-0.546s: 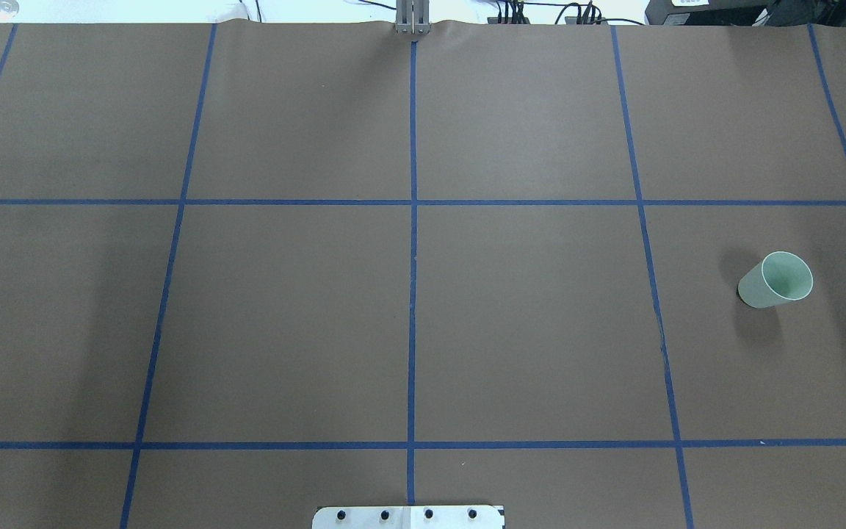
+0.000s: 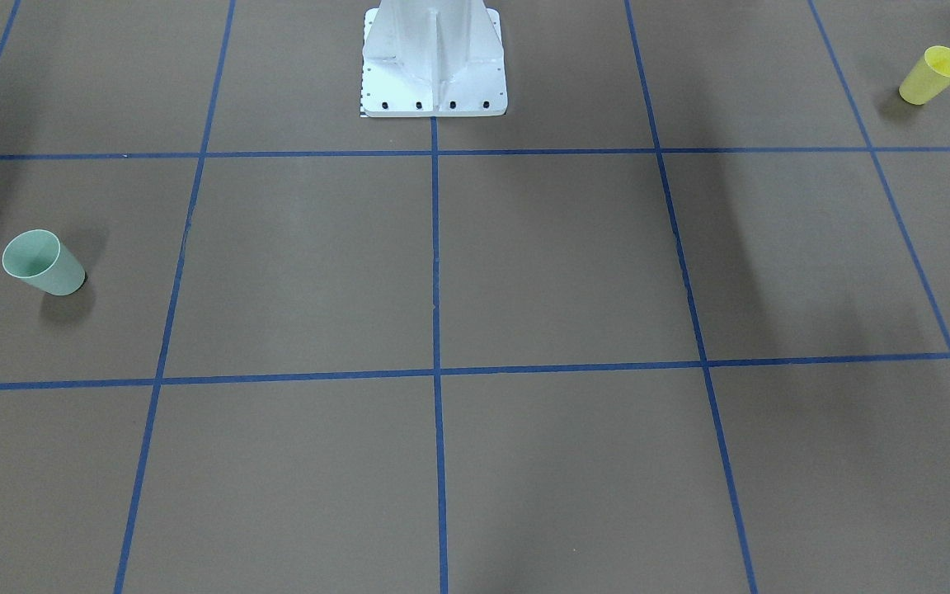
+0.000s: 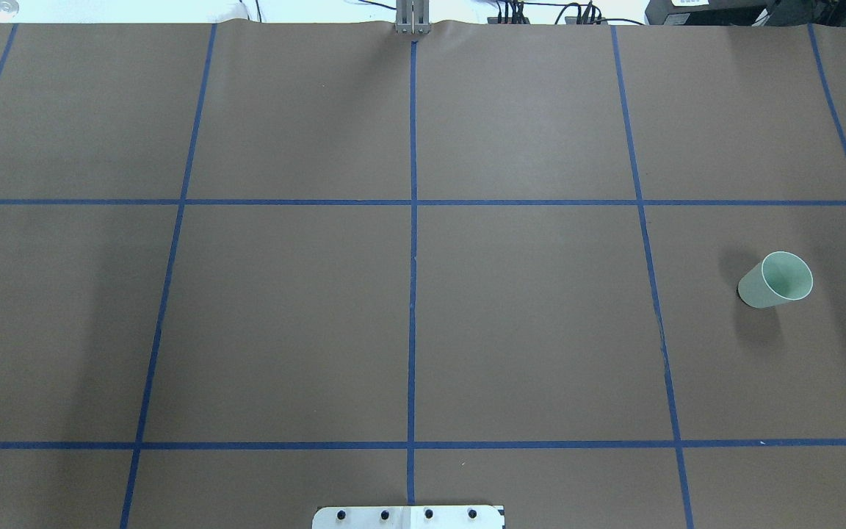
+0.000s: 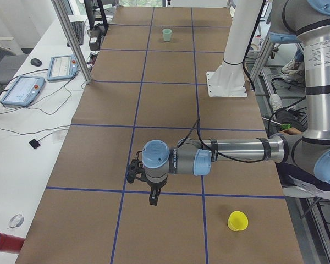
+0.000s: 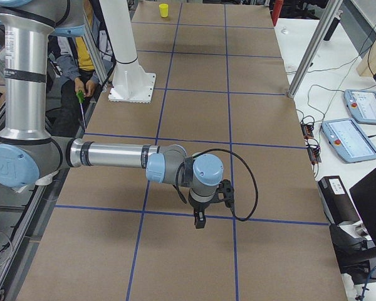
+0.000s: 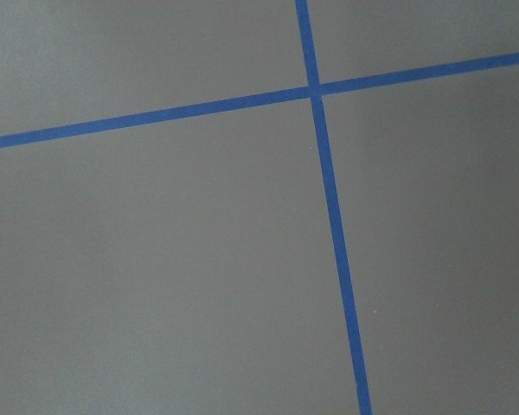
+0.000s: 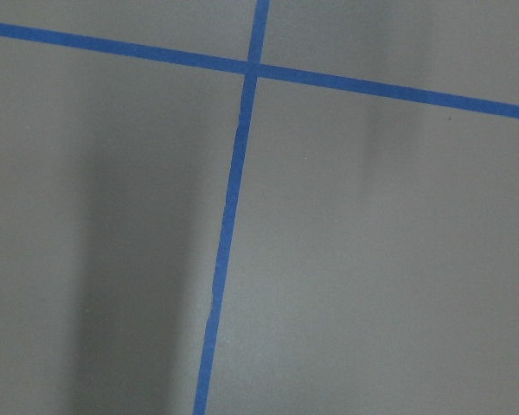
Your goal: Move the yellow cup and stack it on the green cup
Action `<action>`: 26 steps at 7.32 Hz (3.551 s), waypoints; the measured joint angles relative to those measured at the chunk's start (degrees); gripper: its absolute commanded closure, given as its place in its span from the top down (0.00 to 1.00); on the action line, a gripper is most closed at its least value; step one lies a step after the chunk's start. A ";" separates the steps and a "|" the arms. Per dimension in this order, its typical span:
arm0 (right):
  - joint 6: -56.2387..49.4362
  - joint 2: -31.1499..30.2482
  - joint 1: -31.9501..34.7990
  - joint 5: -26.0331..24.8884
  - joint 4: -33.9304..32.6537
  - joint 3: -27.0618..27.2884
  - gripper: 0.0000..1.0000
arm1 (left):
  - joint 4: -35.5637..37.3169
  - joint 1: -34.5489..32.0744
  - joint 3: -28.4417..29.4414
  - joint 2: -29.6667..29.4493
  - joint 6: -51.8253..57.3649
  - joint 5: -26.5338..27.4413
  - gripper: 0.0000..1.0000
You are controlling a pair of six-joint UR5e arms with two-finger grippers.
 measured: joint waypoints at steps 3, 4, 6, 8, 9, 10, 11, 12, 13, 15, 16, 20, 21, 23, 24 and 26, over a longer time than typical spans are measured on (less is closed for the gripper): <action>-0.05 -0.13 0.00 -0.04 0.00 -0.02 1.00 | -0.12 0.02 -0.63 -0.31 -0.20 -2.31 1.00; -0.05 -0.17 0.00 -0.06 0.00 -0.03 1.00 | -0.28 0.02 -2.08 -0.58 -0.30 -2.36 1.00; -0.02 -0.22 0.00 -0.07 0.00 -0.03 1.00 | -4.13 0.01 -4.75 -2.71 -1.14 -2.21 1.00; -0.03 -0.22 -0.04 -0.12 0.02 0.02 1.00 | -7.99 -0.06 -4.96 -6.29 -6.95 -2.43 1.00; -0.07 -0.22 -0.02 -0.22 0.04 0.03 1.00 | -9.94 -0.06 -6.12 -6.85 -11.65 -2.26 1.00; -0.07 -0.25 -0.01 -0.26 0.02 -0.02 1.00 | -13.53 -0.06 -6.94 -6.94 -16.77 -2.01 1.00; -0.03 -0.40 0.00 -0.25 0.01 -0.07 1.00 | -16.95 0.15 -7.38 -7.08 -23.02 -1.99 1.00; 0.05 -0.68 0.00 -0.18 0.00 -0.10 1.00 | -18.95 0.62 -8.02 -7.48 -30.79 -1.84 1.00; 0.10 -0.88 0.00 -0.12 0.00 -0.10 1.00 | -20.04 1.40 -9.14 -7.72 -38.72 0.81 1.00; 0.12 -1.08 0.00 -0.08 -0.04 -0.12 1.00 | -20.14 7.90 -11.37 -7.47 -54.02 17.46 1.00; 0.12 -1.14 0.00 -0.08 -0.02 -0.12 1.00 | -17.92 12.87 -11.95 -7.31 -61.39 27.92 1.00; 0.12 -1.11 -0.02 -0.02 0.00 0.04 1.00 | 10.57 29.54 -13.94 -8.18 -92.29 57.00 1.00; 0.12 -1.11 -0.03 0.00 0.00 0.05 1.00 | 19.67 32.77 -13.94 -8.49 -101.52 59.45 1.00; 0.14 -1.19 -0.01 -0.04 -0.03 -0.16 1.00 | 38.08 36.58 -13.74 -10.15 -116.36 58.57 1.00; 0.17 -1.29 0.00 -0.06 -0.02 -0.20 1.00 | 46.72 37.83 -12.86 -10.95 -121.30 55.53 1.00; 0.15 -1.40 0.00 -0.07 0.00 -0.14 1.00 | 57.19 41.22 -7.41 -11.61 -127.51 45.88 1.00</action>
